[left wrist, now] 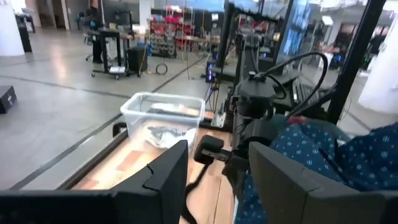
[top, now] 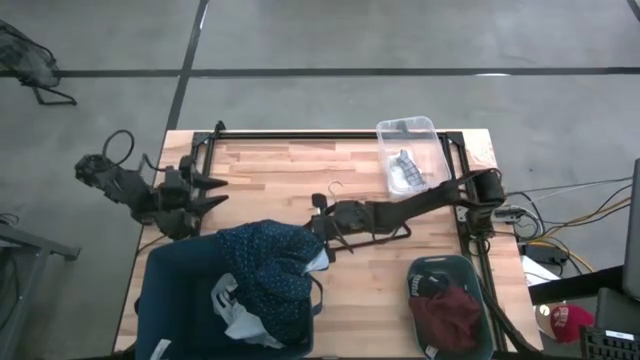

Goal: Pick & Place Cloths
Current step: Put the blue shirt into the blue laundry bin

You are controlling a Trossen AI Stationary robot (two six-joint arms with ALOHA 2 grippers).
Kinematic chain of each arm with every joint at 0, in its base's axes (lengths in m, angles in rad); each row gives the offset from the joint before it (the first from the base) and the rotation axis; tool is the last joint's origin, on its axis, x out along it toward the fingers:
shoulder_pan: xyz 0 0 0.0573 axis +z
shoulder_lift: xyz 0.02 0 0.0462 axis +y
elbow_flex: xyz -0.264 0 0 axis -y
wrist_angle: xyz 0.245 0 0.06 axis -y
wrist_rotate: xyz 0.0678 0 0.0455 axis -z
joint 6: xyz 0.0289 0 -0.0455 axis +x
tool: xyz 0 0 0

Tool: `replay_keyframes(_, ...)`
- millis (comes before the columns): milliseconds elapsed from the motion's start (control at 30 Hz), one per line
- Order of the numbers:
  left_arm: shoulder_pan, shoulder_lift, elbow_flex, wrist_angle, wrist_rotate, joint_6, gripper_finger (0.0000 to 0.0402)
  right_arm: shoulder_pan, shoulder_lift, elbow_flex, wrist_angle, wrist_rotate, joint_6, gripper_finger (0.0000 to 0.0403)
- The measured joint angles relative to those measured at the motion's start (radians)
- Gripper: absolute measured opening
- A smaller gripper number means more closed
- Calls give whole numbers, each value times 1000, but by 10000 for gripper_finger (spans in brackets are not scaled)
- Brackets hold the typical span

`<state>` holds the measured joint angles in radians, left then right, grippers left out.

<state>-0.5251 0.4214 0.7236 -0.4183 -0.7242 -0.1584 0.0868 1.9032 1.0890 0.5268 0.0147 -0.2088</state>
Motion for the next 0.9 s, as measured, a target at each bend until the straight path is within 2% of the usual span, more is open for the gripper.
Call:
replay_keyframes(200, 0, -107, -55, -4, -49, 43, 177, 0, -70, 53, -135, 3, -33, 9)
replay_keyframes(500, 0, -254, -156, -13, -77, -19, 177, -3, -186, 171, -354, 6, -102, 8)
replay_keyframes(800, 0, -312, -229, -10, -90, -1, 177, -2, -175, 424, -541, -234, -76, 8)
replay_keyframes(900, 0, -317, -239, -15, -116, -59, 177, -2, -169, 485, -564, -319, -57, 8)
